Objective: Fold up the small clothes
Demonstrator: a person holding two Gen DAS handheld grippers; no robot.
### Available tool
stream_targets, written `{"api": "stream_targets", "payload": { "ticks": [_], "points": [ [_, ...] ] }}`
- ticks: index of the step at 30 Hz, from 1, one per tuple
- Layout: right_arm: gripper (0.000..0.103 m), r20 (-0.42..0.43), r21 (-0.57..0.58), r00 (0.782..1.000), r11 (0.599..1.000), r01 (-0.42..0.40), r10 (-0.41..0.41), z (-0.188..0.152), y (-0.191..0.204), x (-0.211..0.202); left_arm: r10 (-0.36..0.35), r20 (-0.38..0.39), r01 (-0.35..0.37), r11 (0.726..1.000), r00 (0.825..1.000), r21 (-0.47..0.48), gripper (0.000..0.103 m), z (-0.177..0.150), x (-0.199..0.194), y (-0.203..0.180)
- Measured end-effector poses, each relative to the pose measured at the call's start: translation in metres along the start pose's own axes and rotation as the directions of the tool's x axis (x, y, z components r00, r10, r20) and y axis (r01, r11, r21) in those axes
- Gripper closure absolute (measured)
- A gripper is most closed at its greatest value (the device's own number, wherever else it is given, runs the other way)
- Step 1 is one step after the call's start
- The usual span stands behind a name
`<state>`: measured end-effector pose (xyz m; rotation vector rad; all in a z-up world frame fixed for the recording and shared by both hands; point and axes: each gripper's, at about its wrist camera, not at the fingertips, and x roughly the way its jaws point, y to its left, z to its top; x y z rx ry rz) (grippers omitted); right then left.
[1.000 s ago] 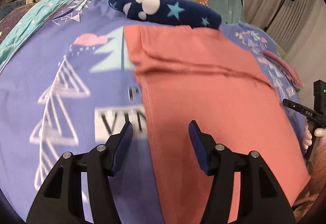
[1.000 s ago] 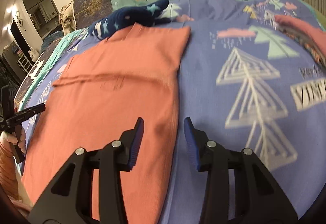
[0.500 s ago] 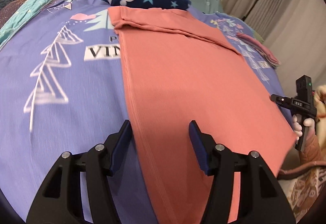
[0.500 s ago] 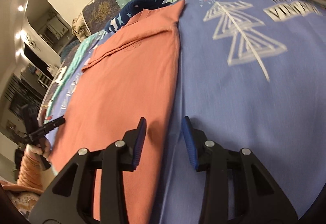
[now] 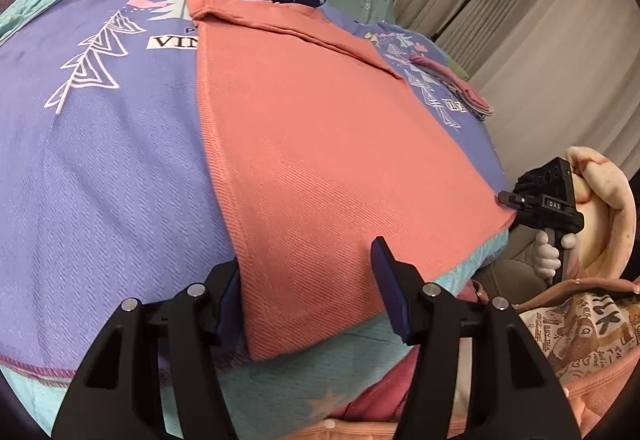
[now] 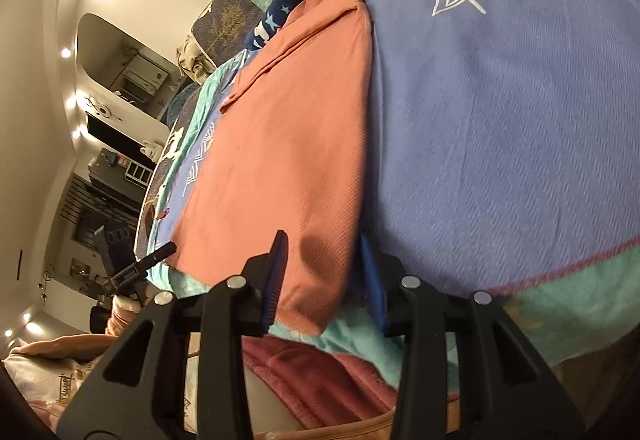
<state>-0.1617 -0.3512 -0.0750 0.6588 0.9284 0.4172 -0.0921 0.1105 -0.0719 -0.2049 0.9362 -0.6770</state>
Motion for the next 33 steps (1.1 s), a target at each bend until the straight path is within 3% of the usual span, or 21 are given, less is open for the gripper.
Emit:
{"api": "stream_targets", "payload": {
  "ticks": [4, 8, 10, 12, 13, 16, 18, 21, 24, 29, 31, 33],
  "points": [
    [0.066, -0.012, 0.047, 0.999, 0.998, -0.03, 0.03, 0.013, -0.002, 0.013, -0.021, 0.018, 0.021, 0.999, 1.0, -0.032, 0.046, 0.007, 0.008, 0.003],
    [0.066, -0.021, 0.001, 1.0, 1.0, 0.007, -0.007, 0.01, 0.008, 0.009, 0.026, 0.011, -0.026, 0.999, 1.0, -0.022, 0.066, 0.005, 0.006, 0.0],
    [0.067, -0.02, 0.005, 1.0, 1.0, 0.009, -0.009, 0.006, 0.006, 0.006, 0.016, 0.018, -0.015, 0.998, 1.0, -0.058, 0.074, 0.003, 0.004, 0.006],
    [0.077, -0.016, 0.011, 1.0, 1.0, 0.015, -0.014, 0.006, 0.003, 0.008, -0.006, 0.029, 0.009, 0.995, 1.0, -0.102, 0.085, 0.005, 0.005, 0.015],
    [0.088, -0.012, 0.01, 1.0, 1.0, 0.027, -0.027, 0.005, 0.003, 0.007, -0.022, 0.033, 0.026, 0.992, 0.999, -0.124, 0.098, 0.007, 0.008, 0.019],
    [0.099, 0.011, 0.017, 1.0, 1.0, 0.018, -0.018, 0.013, 0.006, 0.009, -0.047, 0.08, 0.057, 0.99, 0.996, -0.127, 0.1, 0.013, 0.004, 0.016],
    [0.099, 0.056, -0.001, 0.998, 1.0, -0.026, 0.026, 0.022, 0.016, -0.001, -0.061, 0.157, 0.074, 0.994, 0.986, -0.081, 0.1, 0.025, -0.011, 0.002],
    [0.099, 0.125, -0.074, 0.989, 0.995, -0.066, 0.075, 0.035, 0.039, -0.021, -0.105, 0.261, 0.115, 0.993, 0.96, -0.025, 0.1, 0.041, -0.039, -0.015],
    [0.1, 0.182, -0.148, 0.976, 0.984, -0.096, 0.123, 0.042, 0.064, -0.041, -0.125, 0.34, 0.112, 0.992, 0.932, 0.057, 0.1, 0.053, -0.067, -0.038],
    [0.1, 0.288, -0.249, 0.94, 0.962, -0.113, 0.185, 0.03, 0.094, -0.093, -0.177, 0.408, 0.133, 0.982, 0.896, 0.134, 0.1, 0.045, -0.113, -0.065],
    [0.1, 0.342, -0.27, 0.925, 0.96, -0.072, 0.166, 0.021, 0.097, -0.119, -0.171, 0.43, 0.115, 0.981, 0.886, 0.154, 0.099, 0.039, -0.128, -0.073],
    [0.099, 0.36, -0.289, 0.927, 0.957, 0.004, 0.105, 0.013, 0.1, -0.13, -0.166, 0.431, 0.104, 0.981, 0.887, 0.164, 0.099, 0.033, -0.134, -0.078]
  ]
}}
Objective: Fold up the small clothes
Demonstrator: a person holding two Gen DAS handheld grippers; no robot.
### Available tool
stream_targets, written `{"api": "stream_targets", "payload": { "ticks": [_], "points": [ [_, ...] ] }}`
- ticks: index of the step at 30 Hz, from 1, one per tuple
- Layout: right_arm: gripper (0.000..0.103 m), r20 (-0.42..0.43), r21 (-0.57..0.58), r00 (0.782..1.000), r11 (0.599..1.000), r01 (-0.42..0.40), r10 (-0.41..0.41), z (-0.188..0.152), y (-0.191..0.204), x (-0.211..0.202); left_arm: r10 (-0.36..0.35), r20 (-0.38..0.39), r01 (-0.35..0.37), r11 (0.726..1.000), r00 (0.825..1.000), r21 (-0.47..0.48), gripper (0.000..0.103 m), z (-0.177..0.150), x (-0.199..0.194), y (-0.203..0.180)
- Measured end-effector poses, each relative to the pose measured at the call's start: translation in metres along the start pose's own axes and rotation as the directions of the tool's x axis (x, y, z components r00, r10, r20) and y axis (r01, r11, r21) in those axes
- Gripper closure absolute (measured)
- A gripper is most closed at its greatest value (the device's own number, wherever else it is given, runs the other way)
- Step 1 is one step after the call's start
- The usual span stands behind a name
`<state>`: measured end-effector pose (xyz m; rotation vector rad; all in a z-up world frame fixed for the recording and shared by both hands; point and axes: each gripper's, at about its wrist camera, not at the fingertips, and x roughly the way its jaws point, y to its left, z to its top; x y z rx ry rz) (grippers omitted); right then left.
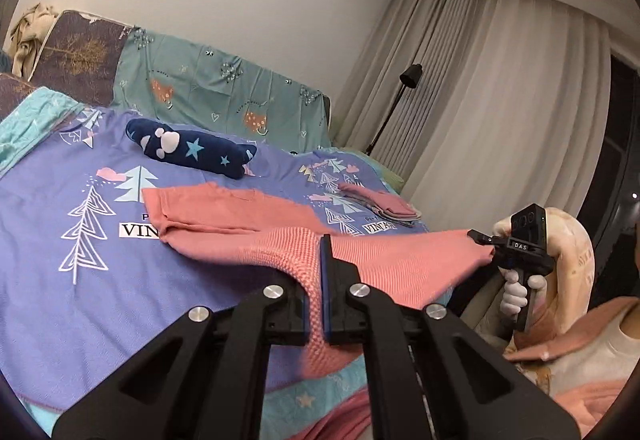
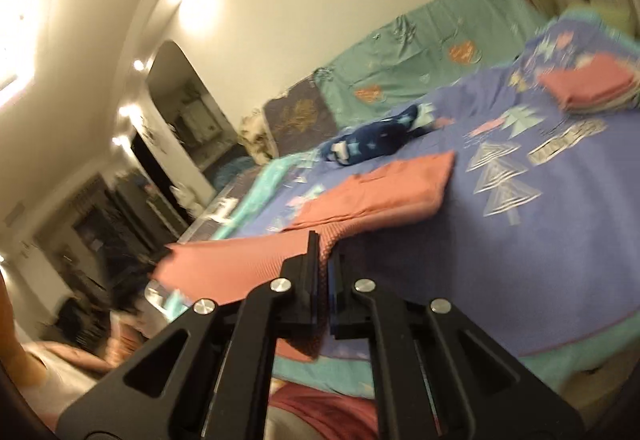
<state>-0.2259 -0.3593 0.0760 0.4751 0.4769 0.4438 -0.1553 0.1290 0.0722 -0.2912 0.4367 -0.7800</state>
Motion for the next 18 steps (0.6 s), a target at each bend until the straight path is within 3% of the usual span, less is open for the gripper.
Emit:
{"api": "stream_targets", "payload": {
  "ticks": [8, 13, 18],
  "points": [
    [0.099, -0.088, 0.113, 0.996, 0.994, 0.009, 0.001, -0.003, -0.03, 0.067, 0.028, -0.115, -0.033, 0.998, 0.993, -0.05, 0.099, -0.008, 0.053, 0.024],
    [0.099, -0.082, 0.126, 0.996, 0.991, 0.033, -0.023, 0.016, -0.043, 0.097, 0.031, -0.111, -0.041, 0.996, 0.993, -0.085, 0.099, 0.002, 0.071, 0.049],
    [0.099, -0.062, 0.137, 0.997, 0.989, 0.055, -0.047, 0.051, -0.059, 0.133, 0.047, -0.09, -0.057, 0.992, 0.995, -0.116, 0.099, 0.033, 0.102, 0.081]
  ]
}}
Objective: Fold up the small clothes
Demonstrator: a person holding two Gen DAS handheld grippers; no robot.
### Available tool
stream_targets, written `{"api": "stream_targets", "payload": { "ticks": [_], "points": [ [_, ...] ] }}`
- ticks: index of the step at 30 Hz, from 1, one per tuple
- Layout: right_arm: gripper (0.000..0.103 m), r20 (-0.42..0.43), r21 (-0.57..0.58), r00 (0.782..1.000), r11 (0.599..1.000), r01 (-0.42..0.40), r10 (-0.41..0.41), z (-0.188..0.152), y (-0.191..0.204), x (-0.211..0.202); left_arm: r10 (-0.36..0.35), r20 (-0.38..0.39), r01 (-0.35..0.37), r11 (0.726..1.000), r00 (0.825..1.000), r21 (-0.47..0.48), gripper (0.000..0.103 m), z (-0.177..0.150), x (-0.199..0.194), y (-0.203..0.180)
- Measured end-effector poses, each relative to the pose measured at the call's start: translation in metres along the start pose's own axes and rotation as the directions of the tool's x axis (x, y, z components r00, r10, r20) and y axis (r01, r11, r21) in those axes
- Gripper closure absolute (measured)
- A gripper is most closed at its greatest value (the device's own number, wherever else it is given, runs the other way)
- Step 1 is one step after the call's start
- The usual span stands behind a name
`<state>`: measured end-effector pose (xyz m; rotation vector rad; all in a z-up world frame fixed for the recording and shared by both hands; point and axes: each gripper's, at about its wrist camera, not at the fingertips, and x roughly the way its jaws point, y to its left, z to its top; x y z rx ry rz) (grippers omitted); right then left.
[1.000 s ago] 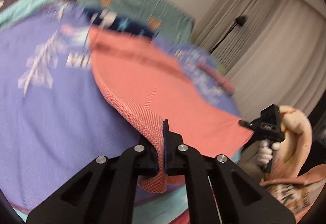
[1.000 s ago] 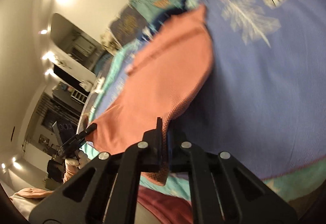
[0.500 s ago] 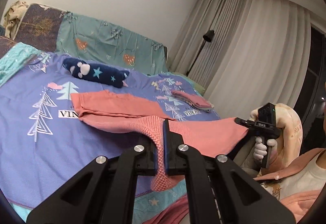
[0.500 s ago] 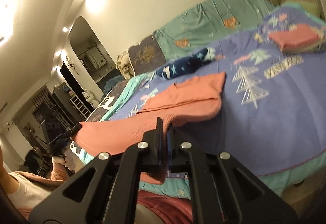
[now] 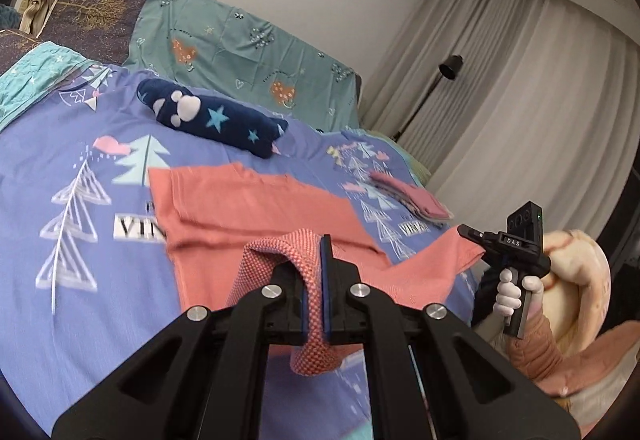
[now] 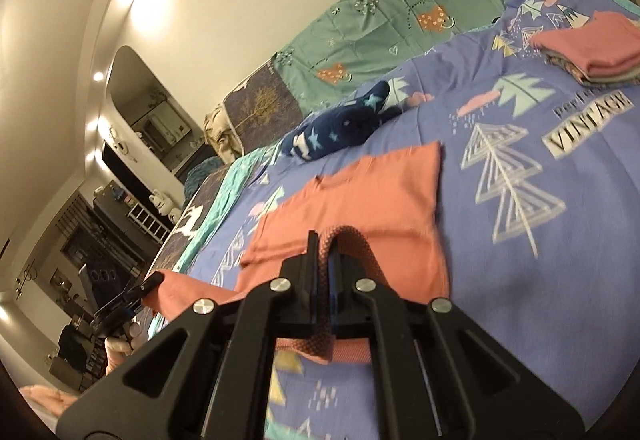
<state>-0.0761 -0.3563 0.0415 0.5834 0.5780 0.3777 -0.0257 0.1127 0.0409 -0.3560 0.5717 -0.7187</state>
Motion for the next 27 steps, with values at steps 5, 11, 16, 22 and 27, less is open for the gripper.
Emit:
{"api": "stream_targets", "payload": {
  "ticks": [5, 11, 16, 22, 27],
  "points": [
    [0.099, -0.013, -0.002, 0.999, 0.999, 0.04, -0.04, 0.04, -0.012, 0.051, 0.023, -0.007, -0.023, 0.999, 1.0, -0.048, 0.099, 0.036, 0.041, 0.03],
    [0.099, -0.07, 0.02, 0.99, 0.993, 0.12, -0.118, 0.071, -0.043, 0.126, 0.094, -0.082, -0.101, 0.991, 0.992, -0.083, 0.099, 0.063, 0.111, 0.076],
    [0.098, -0.169, 0.067, 0.969, 0.978, 0.196, -0.182, 0.07, -0.084, 0.182, 0.176, -0.191, -0.202, 0.972, 0.966, -0.124, 0.098, 0.053, 0.16, 0.123],
    [0.092, -0.238, 0.068, 0.951, 0.974, 0.218, -0.196, 0.058, -0.104, 0.202, 0.172, -0.225, -0.207, 0.968, 0.959, -0.143, 0.093, 0.038, 0.173, 0.141],
    [0.087, -0.249, 0.031, 0.951, 0.98, 0.195, -0.182, 0.054, -0.095, 0.18, 0.159, -0.211, -0.188, 0.974, 0.964, -0.123, 0.078, 0.034, 0.151, 0.126]
  ]
}}
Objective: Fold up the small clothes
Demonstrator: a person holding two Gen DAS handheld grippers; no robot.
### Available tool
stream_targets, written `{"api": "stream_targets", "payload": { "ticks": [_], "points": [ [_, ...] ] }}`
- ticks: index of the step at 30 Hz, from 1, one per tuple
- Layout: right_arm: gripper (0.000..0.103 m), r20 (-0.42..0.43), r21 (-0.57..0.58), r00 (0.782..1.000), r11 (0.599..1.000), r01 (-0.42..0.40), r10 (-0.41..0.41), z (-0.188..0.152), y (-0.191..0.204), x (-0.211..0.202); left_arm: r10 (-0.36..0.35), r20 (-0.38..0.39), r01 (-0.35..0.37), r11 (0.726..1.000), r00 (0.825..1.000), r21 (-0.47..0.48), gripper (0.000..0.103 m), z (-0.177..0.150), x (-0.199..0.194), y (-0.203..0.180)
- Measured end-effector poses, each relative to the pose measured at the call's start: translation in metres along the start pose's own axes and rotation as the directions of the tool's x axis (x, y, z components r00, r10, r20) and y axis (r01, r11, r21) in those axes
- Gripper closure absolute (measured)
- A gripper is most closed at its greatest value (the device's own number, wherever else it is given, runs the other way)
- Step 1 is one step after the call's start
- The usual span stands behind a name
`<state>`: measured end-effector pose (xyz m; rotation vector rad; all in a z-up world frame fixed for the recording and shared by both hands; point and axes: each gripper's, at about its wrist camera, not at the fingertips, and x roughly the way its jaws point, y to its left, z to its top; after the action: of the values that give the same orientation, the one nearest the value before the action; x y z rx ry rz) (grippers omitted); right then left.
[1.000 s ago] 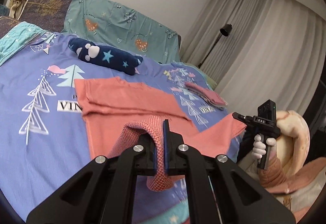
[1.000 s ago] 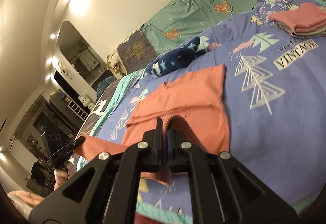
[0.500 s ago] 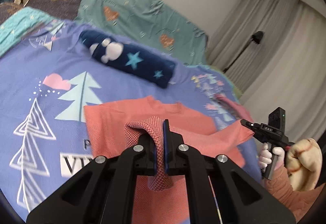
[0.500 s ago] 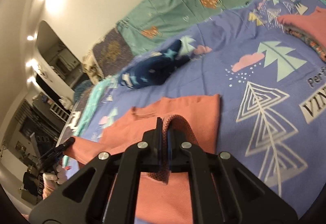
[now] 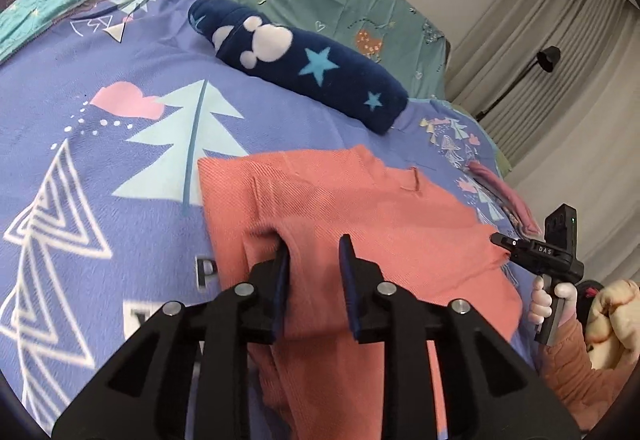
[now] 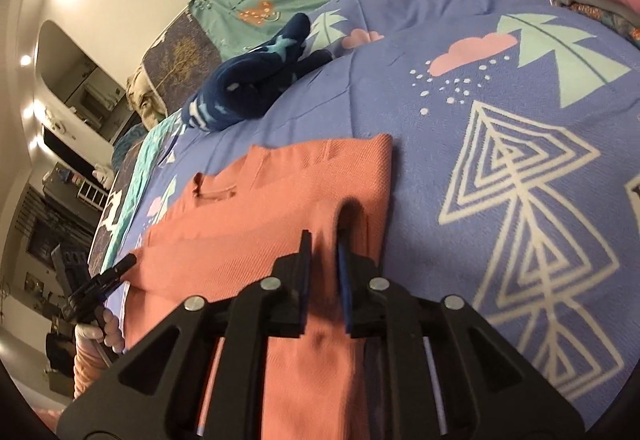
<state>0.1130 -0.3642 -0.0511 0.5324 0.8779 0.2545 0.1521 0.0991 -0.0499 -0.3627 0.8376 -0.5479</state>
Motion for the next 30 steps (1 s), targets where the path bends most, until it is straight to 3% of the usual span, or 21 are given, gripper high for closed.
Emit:
{"api": "stream_targets", "payload": {
  "ticks": [3, 4, 5, 8, 12, 15, 18, 20, 23, 25, 30],
  "points": [
    [0.085, -0.007, -0.016, 1.0, 1.0, -0.011, 0.011, -0.008, 0.003, -0.013, -0.013, -0.005, 0.013, 1.0, 1.0, -0.007, 0.078, -0.01, -0.011, -0.003],
    [0.085, -0.015, -0.027, 1.0, 1.0, -0.017, 0.016, -0.012, 0.005, -0.016, -0.022, -0.01, 0.022, 1.0, 1.0, -0.013, 0.085, -0.012, -0.014, -0.002],
    [0.092, -0.021, -0.036, 1.0, 0.999, -0.018, 0.017, -0.013, 0.007, -0.016, -0.036, -0.018, 0.035, 0.999, 0.999, -0.019, 0.098, -0.013, -0.014, -0.002],
    [0.097, -0.014, -0.057, 0.999, 0.998, -0.036, 0.036, -0.011, 0.015, -0.017, -0.067, -0.015, 0.066, 0.997, 0.998, -0.04, 0.099, -0.007, -0.012, -0.002],
    [0.098, 0.048, 0.006, 0.992, 0.994, -0.113, 0.113, 0.02, 0.02, -0.016, -0.083, 0.064, 0.088, 0.994, 0.994, -0.069, 0.1, 0.023, -0.008, -0.004],
    [0.094, 0.101, 0.049, 0.99, 0.994, -0.099, 0.094, 0.056, 0.015, -0.006, -0.085, 0.131, 0.108, 0.978, 0.988, -0.179, 0.099, 0.053, 0.002, 0.011],
    [0.084, 0.084, 0.115, 0.996, 0.993, -0.027, 0.018, 0.075, 0.002, 0.014, -0.047, 0.115, 0.077, 0.958, 0.992, -0.275, 0.078, 0.069, 0.021, 0.03],
    [0.08, 0.066, 0.093, 0.998, 0.996, 0.004, -0.01, 0.075, 0.0, 0.022, -0.001, 0.104, 0.028, 0.965, 0.995, -0.261, 0.06, 0.072, 0.024, 0.033],
    [0.074, 0.036, 0.04, 0.999, 0.999, 0.02, -0.022, 0.069, -0.003, 0.031, 0.039, 0.074, -0.024, 0.981, 0.997, -0.194, 0.052, 0.071, 0.028, 0.034],
    [0.073, 0.018, 0.026, 0.999, 0.999, 0.039, -0.04, 0.069, -0.007, 0.038, 0.073, 0.027, -0.067, 0.983, 0.997, -0.169, 0.052, 0.069, 0.037, 0.039],
    [0.063, -0.013, -0.001, 0.999, 0.999, 0.043, -0.043, 0.077, -0.012, 0.059, 0.082, -0.039, -0.085, 0.991, 0.996, -0.103, 0.052, 0.069, 0.06, 0.039]
  ]
}}
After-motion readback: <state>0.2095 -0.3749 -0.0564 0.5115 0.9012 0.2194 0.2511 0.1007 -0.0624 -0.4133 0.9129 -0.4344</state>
